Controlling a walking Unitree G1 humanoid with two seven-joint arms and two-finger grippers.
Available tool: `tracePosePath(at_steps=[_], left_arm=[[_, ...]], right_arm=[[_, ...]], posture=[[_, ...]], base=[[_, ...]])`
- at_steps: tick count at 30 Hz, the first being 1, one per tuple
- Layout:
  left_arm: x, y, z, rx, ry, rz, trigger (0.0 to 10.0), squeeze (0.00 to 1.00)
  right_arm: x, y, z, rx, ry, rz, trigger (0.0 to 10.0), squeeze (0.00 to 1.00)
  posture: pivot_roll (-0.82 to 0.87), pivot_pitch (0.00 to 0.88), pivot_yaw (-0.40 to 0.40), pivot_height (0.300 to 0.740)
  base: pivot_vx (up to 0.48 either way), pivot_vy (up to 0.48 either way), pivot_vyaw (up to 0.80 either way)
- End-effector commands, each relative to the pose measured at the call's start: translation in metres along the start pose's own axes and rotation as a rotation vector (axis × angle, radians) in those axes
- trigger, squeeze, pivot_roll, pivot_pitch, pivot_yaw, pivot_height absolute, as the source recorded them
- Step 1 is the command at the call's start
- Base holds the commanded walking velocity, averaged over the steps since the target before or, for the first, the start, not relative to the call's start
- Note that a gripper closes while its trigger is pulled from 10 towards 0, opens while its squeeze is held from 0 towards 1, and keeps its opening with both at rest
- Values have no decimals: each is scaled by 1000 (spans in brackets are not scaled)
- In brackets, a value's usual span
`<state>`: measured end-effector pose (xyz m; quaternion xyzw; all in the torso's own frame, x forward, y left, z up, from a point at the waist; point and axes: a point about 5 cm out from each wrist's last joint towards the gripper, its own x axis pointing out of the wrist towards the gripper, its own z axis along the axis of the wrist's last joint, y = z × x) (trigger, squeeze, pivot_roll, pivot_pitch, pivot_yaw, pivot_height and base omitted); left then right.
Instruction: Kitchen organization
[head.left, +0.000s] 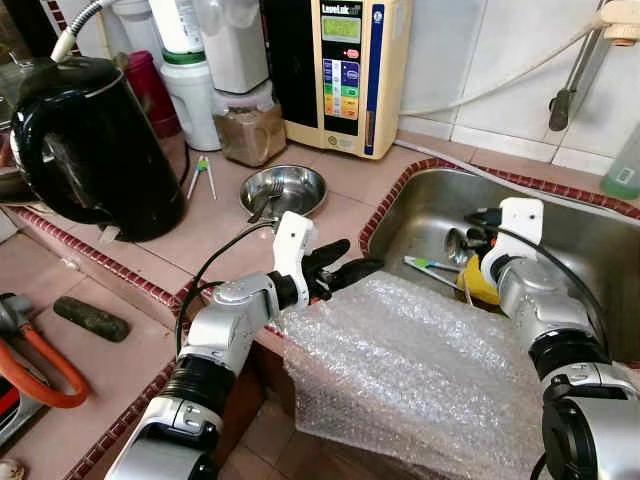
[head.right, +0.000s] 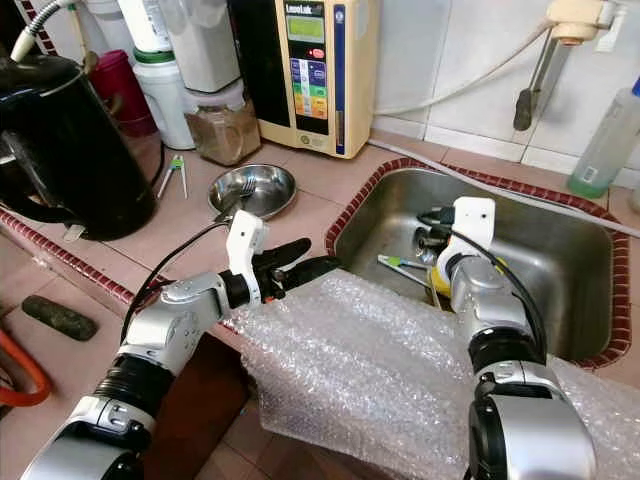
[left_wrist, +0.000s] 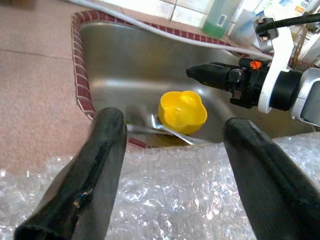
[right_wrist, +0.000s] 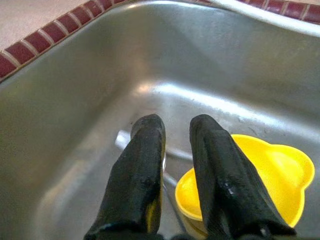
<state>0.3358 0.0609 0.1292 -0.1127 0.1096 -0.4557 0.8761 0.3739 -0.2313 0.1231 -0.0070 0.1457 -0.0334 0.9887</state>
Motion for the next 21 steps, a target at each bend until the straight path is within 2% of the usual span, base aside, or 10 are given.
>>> tracePosePath(at_steps=[1, 5, 8, 10, 13, 16, 17, 18, 19, 21], left_arm=[[0, -1, 4, 15, 8, 2, 10000, 1000], [0, -2, 2, 15, 5, 12, 10000, 1000], [-1, 0, 3, 15, -17, 63, 10000, 1000], [-4, 6, 7, 44, -40, 156, 10000, 1000], [-13, 19, 17, 81, -110, 342, 10000, 1000], [-19, 22, 22, 108, -149, 400, 10000, 996], [-28, 26, 29, 152, -189, 453, 10000, 490], [-30, 26, 30, 162, -198, 465, 10000, 490], [-35, 28, 32, 193, -217, 505, 10000, 0], [-52, 31, 37, 275, -279, 594, 10000, 0]], right_arm=[[1, 0, 9, -33, -30, 27, 10000, 1000], [0, -2, 8, -34, -48, 36, 10000, 1000], [-1, -2, 11, -37, -80, 35, 10000, 1000], [-4, 3, 15, -27, -118, 59, 10000, 1000], [-18, 15, 29, -49, -253, 106, 10000, 1000], [-27, 21, 35, -44, -318, 131, 10000, 1000], [-39, 27, 39, -49, -388, 154, 10000, 1000], [-41, 29, 40, -50, -404, 158, 10000, 1000], [-47, 32, 42, -38, -430, 168, 10000, 1000], [-67, 38, 41, -17, -489, 178, 10000, 1000]], posture=[[-106, 0, 100, 740], [-105, 0, 95, 740], [-104, 0, 93, 740], [-105, 0, 90, 740], [-106, 0, 83, 740], [-106, 2, 80, 740], [-104, 1, 77, 740], [-104, 1, 77, 740], [-102, 2, 73, 740], [-94, 1, 58, 740]], base=[[0, 0, 0], [0, 0, 0], [0, 0, 0], [0, 0, 0], [0, 0, 0], [0, 0, 0], [0, 0, 0], [0, 0, 0], [0, 0, 0], [0, 0, 0]])
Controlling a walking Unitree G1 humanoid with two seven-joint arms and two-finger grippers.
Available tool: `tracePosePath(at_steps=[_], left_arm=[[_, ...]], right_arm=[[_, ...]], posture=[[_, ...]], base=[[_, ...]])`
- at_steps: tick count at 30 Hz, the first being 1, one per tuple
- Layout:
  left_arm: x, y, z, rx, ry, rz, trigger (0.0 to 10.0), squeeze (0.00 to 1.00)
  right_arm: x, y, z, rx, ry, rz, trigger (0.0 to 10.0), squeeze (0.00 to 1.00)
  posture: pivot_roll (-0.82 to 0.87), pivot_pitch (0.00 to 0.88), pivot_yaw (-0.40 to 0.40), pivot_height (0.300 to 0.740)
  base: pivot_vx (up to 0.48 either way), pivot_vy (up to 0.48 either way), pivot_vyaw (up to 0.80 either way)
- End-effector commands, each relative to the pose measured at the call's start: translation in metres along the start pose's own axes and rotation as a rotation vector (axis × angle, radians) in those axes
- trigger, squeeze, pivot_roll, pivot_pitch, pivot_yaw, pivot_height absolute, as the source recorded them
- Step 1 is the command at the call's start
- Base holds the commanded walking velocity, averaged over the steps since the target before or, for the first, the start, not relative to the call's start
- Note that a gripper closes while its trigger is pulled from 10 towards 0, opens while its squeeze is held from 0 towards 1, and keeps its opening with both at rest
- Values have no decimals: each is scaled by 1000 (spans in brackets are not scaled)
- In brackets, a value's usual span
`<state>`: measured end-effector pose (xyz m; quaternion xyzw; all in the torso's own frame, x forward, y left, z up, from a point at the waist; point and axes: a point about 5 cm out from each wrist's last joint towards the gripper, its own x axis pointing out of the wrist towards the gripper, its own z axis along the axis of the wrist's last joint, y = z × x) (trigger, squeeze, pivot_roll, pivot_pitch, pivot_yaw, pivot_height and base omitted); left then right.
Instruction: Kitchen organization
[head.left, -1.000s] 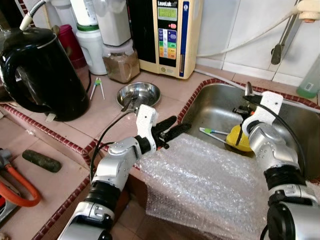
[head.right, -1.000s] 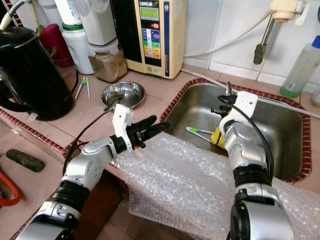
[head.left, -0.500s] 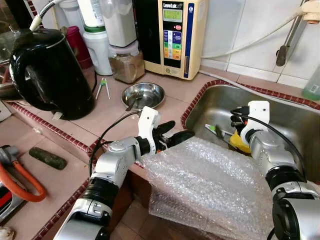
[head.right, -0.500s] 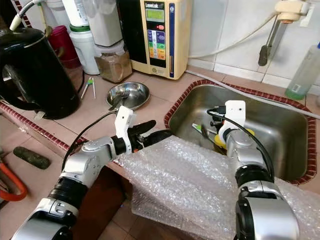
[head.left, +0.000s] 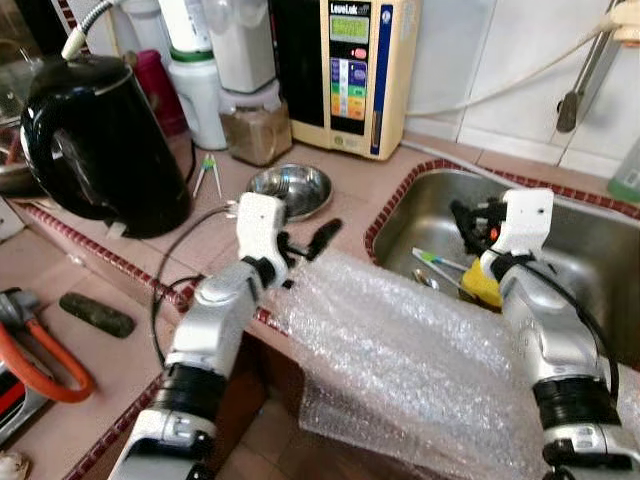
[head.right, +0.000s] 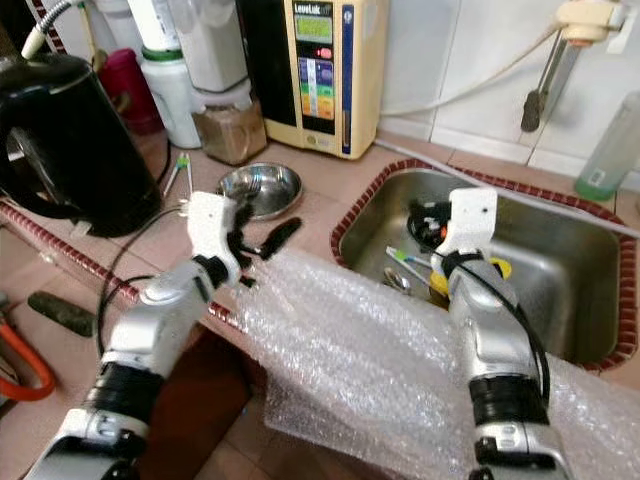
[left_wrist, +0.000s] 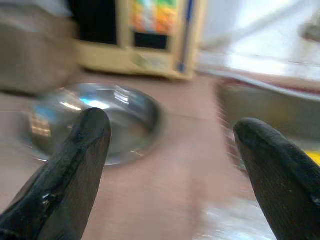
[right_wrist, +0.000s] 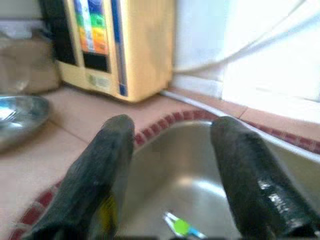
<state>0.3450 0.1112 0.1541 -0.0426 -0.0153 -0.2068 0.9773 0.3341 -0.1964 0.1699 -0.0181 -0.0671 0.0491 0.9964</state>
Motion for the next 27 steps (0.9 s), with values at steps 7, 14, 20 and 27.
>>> tracePosePath(at_steps=[7, 14, 20, 27], left_arm=[[-23, 29, 6, 103, -77, 233, 10000, 0], [-16, 38, 3, 120, -75, 284, 10000, 0], [1, 39, -5, 99, -39, 302, 10000, 0], [16, 36, -16, 48, 26, 304, 10000, 0]], right_arm=[[-39, 27, 25, 16, -117, 37, 10000, 1000], [-50, 41, 23, 38, -92, 58, 10000, 1000], [-64, 73, 36, 131, -75, 246, 10000, 518], [-77, 87, 40, 163, -37, 342, 10000, 0]], posture=[[-79, 0, 39, 740], [-94, 3, 43, 740], [-134, 27, 39, 740], [-173, 53, 37, 740]], base=[[0, 0, 0], [0, 0, 0], [0, 0, 0], [0, 0, 0]])
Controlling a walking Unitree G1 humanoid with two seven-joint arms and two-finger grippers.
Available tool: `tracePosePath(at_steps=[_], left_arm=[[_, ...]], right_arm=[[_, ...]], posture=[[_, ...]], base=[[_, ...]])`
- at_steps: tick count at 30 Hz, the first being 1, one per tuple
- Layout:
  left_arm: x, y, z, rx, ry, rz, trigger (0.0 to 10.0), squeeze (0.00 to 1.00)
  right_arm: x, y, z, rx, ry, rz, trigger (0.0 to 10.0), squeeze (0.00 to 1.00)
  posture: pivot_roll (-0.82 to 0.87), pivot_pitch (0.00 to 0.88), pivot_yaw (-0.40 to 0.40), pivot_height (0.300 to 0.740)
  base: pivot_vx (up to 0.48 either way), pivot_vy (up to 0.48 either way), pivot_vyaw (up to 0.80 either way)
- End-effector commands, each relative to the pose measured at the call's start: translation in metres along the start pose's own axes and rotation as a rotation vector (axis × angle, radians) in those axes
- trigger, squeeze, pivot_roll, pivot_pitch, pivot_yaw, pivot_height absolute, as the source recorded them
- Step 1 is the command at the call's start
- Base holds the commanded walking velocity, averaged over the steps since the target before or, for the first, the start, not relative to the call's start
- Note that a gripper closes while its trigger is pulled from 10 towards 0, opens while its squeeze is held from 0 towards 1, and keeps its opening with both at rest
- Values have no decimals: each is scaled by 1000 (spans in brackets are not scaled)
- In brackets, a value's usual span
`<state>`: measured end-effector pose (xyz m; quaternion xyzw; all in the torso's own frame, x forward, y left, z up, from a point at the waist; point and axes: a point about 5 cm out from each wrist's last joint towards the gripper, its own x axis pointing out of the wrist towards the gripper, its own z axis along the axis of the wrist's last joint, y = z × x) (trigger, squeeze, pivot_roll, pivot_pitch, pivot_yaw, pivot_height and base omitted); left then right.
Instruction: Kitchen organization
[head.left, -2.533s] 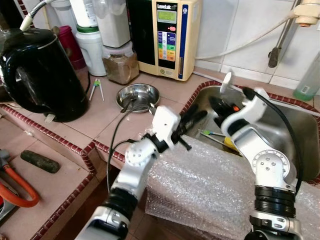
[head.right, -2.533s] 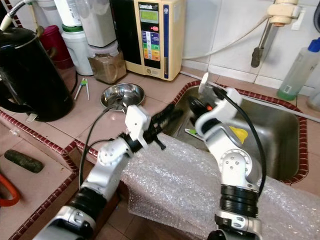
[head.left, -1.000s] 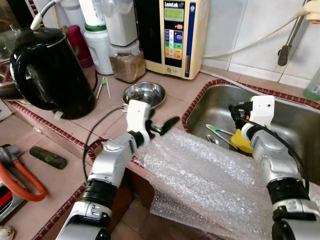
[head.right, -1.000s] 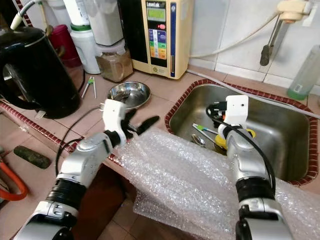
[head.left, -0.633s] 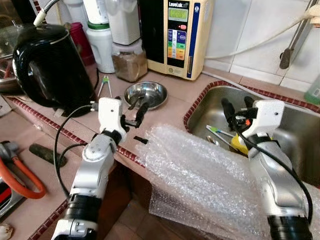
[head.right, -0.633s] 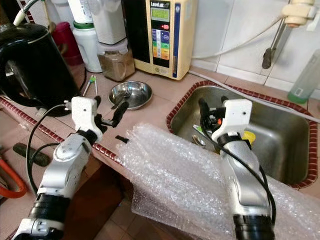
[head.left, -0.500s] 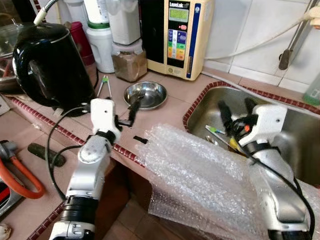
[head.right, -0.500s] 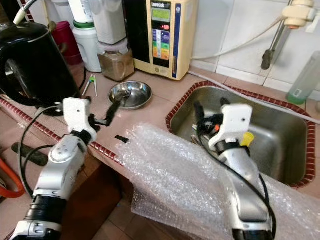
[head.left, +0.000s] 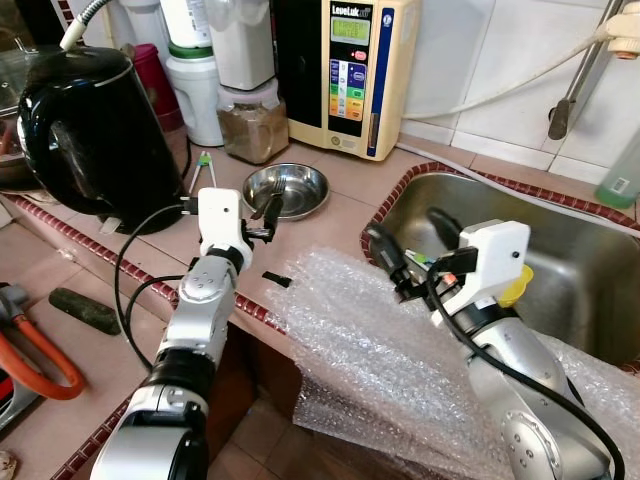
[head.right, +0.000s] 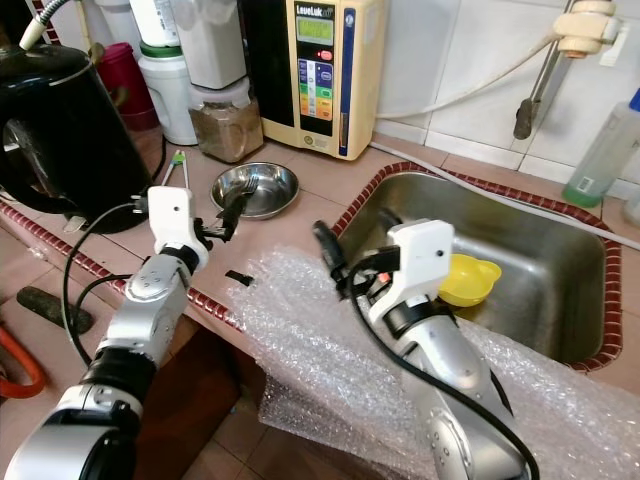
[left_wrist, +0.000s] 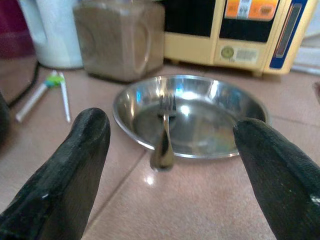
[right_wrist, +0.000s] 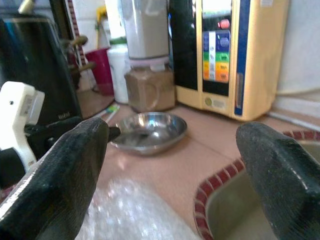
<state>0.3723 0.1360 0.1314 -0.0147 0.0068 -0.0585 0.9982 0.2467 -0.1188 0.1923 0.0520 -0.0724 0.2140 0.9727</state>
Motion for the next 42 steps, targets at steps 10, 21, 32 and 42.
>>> tracePosePath(at_steps=[10, 21, 32, 42], left_arm=[[14, 8, 2, -92, 51, 74, 6118, 0], [16, 16, 1, -121, 81, 94, 0, 0], [17, 13, 2, -146, 89, 66, 0, 0], [17, 12, -3, -151, 133, 37, 0, 0]], right_arm=[[-20, 14, 1, 68, 96, 99, 10000, 0], [-24, 15, -4, 70, 149, 103, 10000, 0], [-23, 14, -7, 66, 159, 92, 10000, 0], [-21, 14, -9, 66, 160, 85, 10000, 0]], posture=[[-246, 70, 51, 740], [-246, 71, 60, 740], [-245, 71, 68, 740], [-236, 66, 81, 740]], base=[[0, 0, 0], [0, 0, 0], [0, 0, 0], [0, 0, 0]])
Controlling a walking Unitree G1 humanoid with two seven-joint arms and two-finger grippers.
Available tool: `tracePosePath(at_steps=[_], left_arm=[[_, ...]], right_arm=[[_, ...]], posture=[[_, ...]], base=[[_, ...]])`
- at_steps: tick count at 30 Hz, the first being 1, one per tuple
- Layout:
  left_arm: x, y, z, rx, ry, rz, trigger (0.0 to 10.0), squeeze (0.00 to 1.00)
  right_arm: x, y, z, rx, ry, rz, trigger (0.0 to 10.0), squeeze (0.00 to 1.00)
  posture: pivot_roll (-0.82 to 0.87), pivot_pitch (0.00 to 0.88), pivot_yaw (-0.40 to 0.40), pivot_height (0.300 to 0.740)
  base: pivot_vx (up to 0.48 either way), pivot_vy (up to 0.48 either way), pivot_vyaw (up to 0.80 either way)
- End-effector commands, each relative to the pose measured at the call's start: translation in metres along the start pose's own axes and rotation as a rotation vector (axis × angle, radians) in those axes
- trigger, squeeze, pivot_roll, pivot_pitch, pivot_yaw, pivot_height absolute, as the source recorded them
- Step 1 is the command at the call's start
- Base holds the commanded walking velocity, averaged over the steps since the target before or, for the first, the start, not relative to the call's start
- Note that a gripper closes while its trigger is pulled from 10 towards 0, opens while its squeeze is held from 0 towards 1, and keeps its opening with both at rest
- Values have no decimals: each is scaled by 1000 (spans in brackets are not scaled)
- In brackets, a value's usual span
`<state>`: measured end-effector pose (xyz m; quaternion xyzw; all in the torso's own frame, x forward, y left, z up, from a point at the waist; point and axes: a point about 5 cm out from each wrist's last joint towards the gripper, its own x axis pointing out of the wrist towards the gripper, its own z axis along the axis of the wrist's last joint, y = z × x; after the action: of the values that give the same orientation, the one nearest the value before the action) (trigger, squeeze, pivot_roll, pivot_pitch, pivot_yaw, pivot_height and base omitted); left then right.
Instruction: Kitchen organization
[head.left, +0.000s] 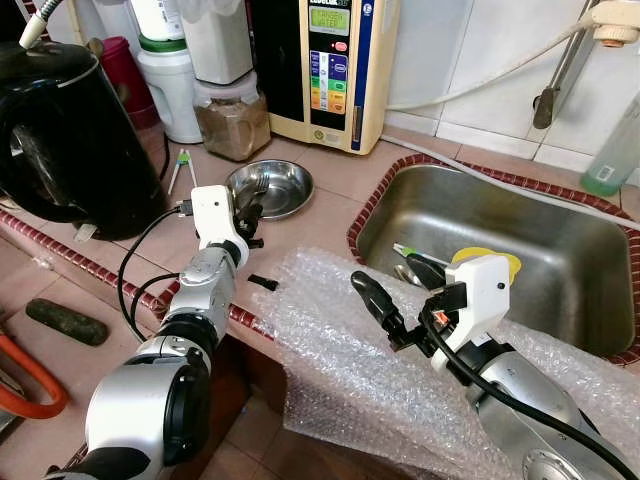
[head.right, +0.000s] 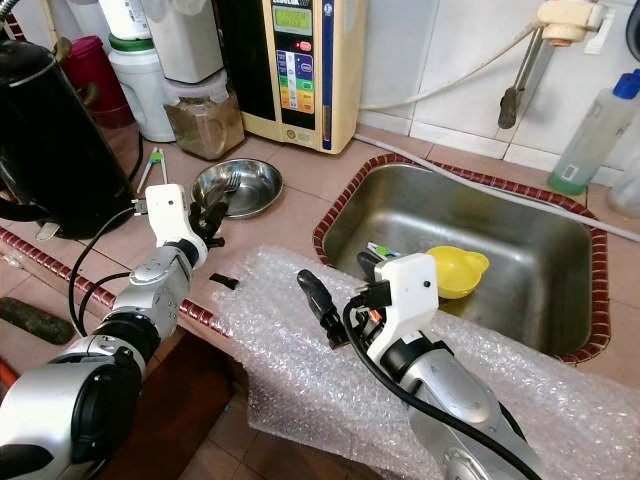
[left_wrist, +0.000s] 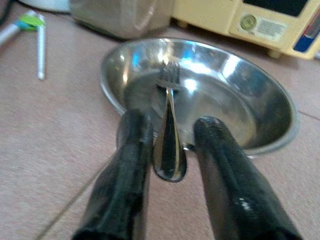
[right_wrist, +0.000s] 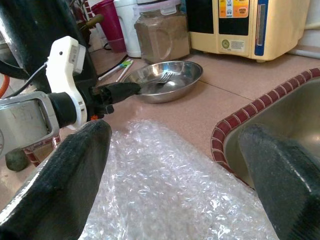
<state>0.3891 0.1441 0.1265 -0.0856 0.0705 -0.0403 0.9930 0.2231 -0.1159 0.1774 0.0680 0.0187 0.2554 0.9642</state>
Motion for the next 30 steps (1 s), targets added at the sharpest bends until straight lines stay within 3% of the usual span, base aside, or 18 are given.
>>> tracePosePath(at_steps=[1, 11, 18, 30], left_arm=[[1, 1, 1, -4, 19, -1, 0, 0], [0, 4, -5, -23, 76, -7, 0, 0], [0, 7, -1, -40, 64, -25, 0, 0], [-5, 14, -1, -29, 123, -150, 0, 0]], right_arm=[[1, 3, 3, -13, -12, 11, 10000, 0], [4, 1, 3, -19, -12, 5, 10000, 0], [6, -1, 3, -27, -11, -3, 10000, 0], [10, -5, 4, -36, -17, -3, 10000, 0]], posture=[[-236, 66, 81, 740], [-230, 61, 82, 740], [-208, 52, 84, 740], [-165, 51, 81, 740]], base=[[0, 0, 0], [0, 0, 0], [0, 0, 0], [0, 0, 0]])
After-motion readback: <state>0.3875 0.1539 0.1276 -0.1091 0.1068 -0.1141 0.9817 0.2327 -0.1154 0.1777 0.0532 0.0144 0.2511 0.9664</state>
